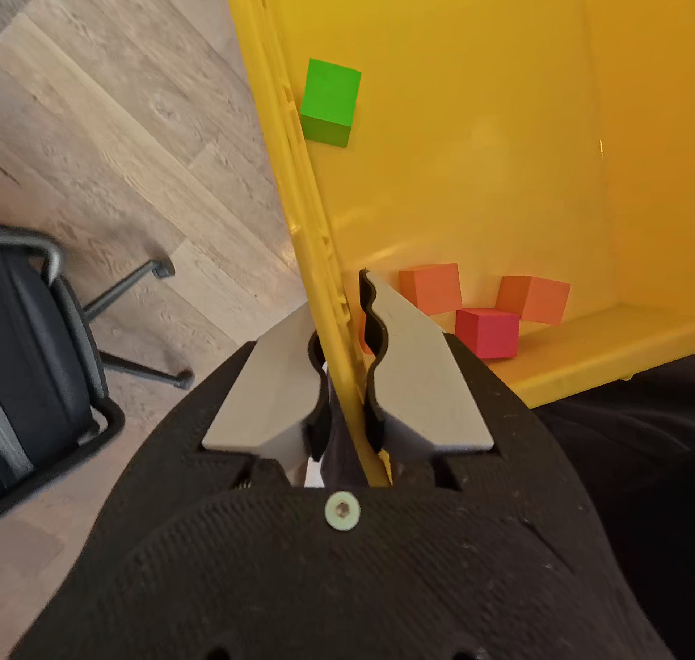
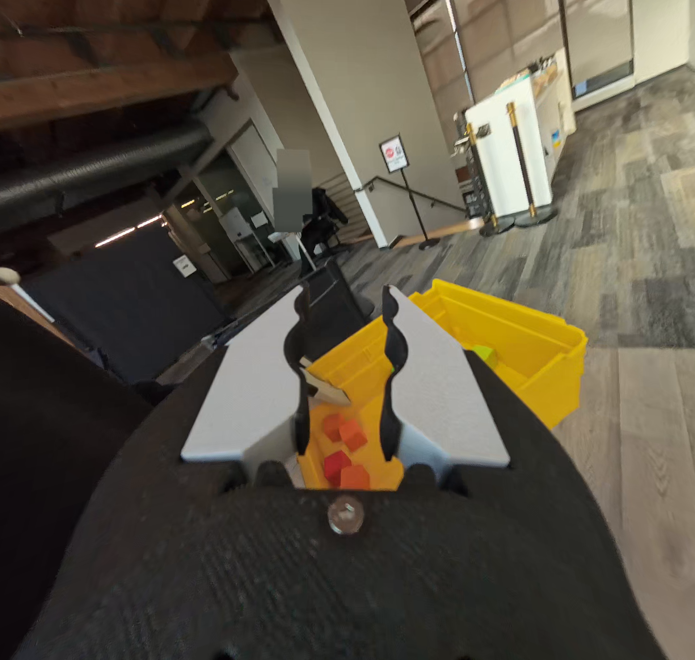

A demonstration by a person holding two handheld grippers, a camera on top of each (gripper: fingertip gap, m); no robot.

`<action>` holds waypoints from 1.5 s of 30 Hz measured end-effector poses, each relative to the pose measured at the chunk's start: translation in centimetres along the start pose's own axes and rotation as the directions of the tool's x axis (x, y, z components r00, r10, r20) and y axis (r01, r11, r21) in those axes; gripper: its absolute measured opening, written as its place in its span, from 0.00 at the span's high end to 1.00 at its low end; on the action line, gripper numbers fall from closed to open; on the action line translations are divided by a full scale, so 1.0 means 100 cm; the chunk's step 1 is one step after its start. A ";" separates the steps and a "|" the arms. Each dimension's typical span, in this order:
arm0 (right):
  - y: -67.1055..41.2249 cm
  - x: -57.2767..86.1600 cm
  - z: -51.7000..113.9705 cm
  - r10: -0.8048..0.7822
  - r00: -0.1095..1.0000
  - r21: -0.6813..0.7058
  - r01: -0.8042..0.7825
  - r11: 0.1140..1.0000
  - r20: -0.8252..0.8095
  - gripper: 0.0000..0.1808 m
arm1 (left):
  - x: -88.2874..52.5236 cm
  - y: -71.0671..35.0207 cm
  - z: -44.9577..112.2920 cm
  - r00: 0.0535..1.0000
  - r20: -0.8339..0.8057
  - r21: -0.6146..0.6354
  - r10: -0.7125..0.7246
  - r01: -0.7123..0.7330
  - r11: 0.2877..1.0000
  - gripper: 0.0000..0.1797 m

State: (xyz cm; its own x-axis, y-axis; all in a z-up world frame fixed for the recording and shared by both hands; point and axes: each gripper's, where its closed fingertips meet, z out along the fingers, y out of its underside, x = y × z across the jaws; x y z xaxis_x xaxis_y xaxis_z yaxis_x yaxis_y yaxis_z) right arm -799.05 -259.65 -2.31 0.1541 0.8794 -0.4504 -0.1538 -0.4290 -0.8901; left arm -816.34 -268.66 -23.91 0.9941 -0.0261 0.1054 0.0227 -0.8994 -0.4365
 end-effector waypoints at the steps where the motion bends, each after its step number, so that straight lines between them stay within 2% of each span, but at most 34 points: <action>1: -0.036 0.030 0.004 -0.015 1.000 0.047 0.015 0.999 -0.011 0.80 | 0.000 -0.040 0.012 1.000 -0.020 0.013 0.020 -0.019 1.000 0.96; 4: -0.119 0.122 0.012 -0.156 0.977 0.089 0.170 0.981 -0.143 0.85 | 0.007 -0.162 0.057 0.993 -0.094 0.035 0.075 -0.072 0.997 0.96; 7: -0.158 0.221 0.021 -0.284 0.922 0.010 0.297 0.955 -0.262 0.89 | 0.017 -0.275 0.124 0.980 -0.157 0.055 0.124 -0.116 0.992 0.96; 10: -0.169 0.331 0.024 -0.289 0.899 -0.113 0.266 0.957 -0.328 0.89 | 0.036 -0.373 0.216 0.962 -0.253 0.002 0.106 -0.110 0.994 0.96; 12: -0.180 0.414 0.014 -0.234 0.877 -0.138 0.192 0.972 -0.421 0.89 | 0.053 -0.438 0.279 0.952 -0.289 -0.027 0.102 -0.115 0.993 0.96; 14: -0.203 0.491 -0.004 -0.121 0.852 -0.085 0.090 0.992 -0.510 0.89 | 0.069 -0.513 0.329 0.948 -0.279 0.010 0.153 -0.157 0.988 0.97; 16: -0.245 0.555 -0.021 0.039 0.837 0.048 -0.016 0.999 -0.546 0.85 | 0.093 -0.600 0.363 0.927 -0.291 0.051 0.237 -0.232 0.971 0.97; 17: -0.278 0.575 -0.030 0.084 0.843 0.139 -0.011 0.990 -0.531 0.83 | 0.112 -0.647 0.376 0.910 -0.314 0.062 0.270 -0.265 0.962 0.97; 18: -0.314 0.592 -0.040 0.090 0.849 0.227 0.036 0.973 -0.520 0.83 | 0.129 -0.693 0.386 0.892 -0.334 0.074 0.304 -0.297 0.952 0.88; 20: -0.378 0.632 -0.070 0.061 0.815 0.335 0.168 0.927 -0.577 0.84 | 0.164 -0.782 0.401 0.854 -0.351 0.103 0.384 -0.372 0.922 0.87; 22: -0.421 0.681 -0.101 0.029 0.746 0.356 0.283 0.891 -0.666 0.85 | 0.201 -0.869 0.421 0.804 -0.354 0.148 0.477 -0.456 0.878 0.87; 25: -0.443 0.783 -0.146 -0.013 0.599 0.275 0.387 0.880 -0.800 0.88 | 0.258 -0.978 0.471 0.728 -0.383 0.193 0.569 -0.539 0.820 0.87; 28: -0.448 0.905 -0.192 0.001 0.504 0.219 0.374 0.901 -0.864 0.88 | 0.318 -1.072 0.534 0.704 -0.367 0.189 0.608 -0.584 0.789 0.87; 31: -0.490 1.011 -0.239 0.074 0.537 0.281 0.314 0.907 -0.840 0.85 | 0.380 -1.145 0.586 0.719 -0.351 0.151 0.599 -0.588 0.794 0.87; 32: -0.517 1.039 -0.257 0.090 0.552 0.307 0.315 0.898 -0.829 0.84 | 0.404 -1.167 0.599 0.726 -0.368 0.124 0.581 -0.581 0.805 0.96; 34: -0.585 1.083 -0.291 0.059 0.568 0.314 0.363 0.877 -0.821 0.83 | 0.456 -1.216 0.620 0.717 -0.395 0.117 0.575 -0.582 0.805 0.96; 37: -0.674 1.154 -0.338 -0.041 0.512 0.215 0.431 0.876 -0.858 0.83 | 0.529 -1.291 0.648 0.682 -0.433 0.159 0.590 -0.586 0.794 0.96; 38: -0.697 1.181 -0.350 -0.069 0.498 0.178 0.432 0.884 -0.864 0.83 | 0.553 -1.314 0.659 0.673 -0.443 0.165 0.592 -0.588 0.792 0.87; 40: -0.732 1.243 -0.371 -0.113 0.492 0.117 0.412 0.903 -0.863 0.83 | 0.597 -1.359 0.690 0.665 -0.463 0.175 0.586 -0.579 0.796 0.87; 42: -0.746 1.319 -0.392 -0.119 0.499 0.074 0.350 0.934 -0.858 0.83 | 0.643 -1.400 0.735 0.663 -0.514 0.148 0.545 -0.557 0.817 0.87; 44: -0.738 1.403 -0.415 -0.073 0.522 0.047 0.213 0.976 -0.850 0.82 | 0.693 -1.439 0.784 0.663 -0.571 0.093 0.485 -0.535 0.840 0.87; 45: -0.735 1.443 -0.431 -0.039 0.520 0.050 0.155 0.987 -0.853 0.82 | 0.718 -1.460 0.810 0.661 -0.589 0.074 0.465 -0.529 0.845 0.97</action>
State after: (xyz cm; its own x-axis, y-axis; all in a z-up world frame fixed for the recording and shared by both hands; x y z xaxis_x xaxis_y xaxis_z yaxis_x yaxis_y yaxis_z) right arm -723.42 -110.17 -4.89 0.9188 0.2980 -0.2590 -0.1764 -0.2770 -0.9445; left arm -739.70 -103.87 -24.93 0.6052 -0.6925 0.3928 -0.4986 -0.7143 -0.4911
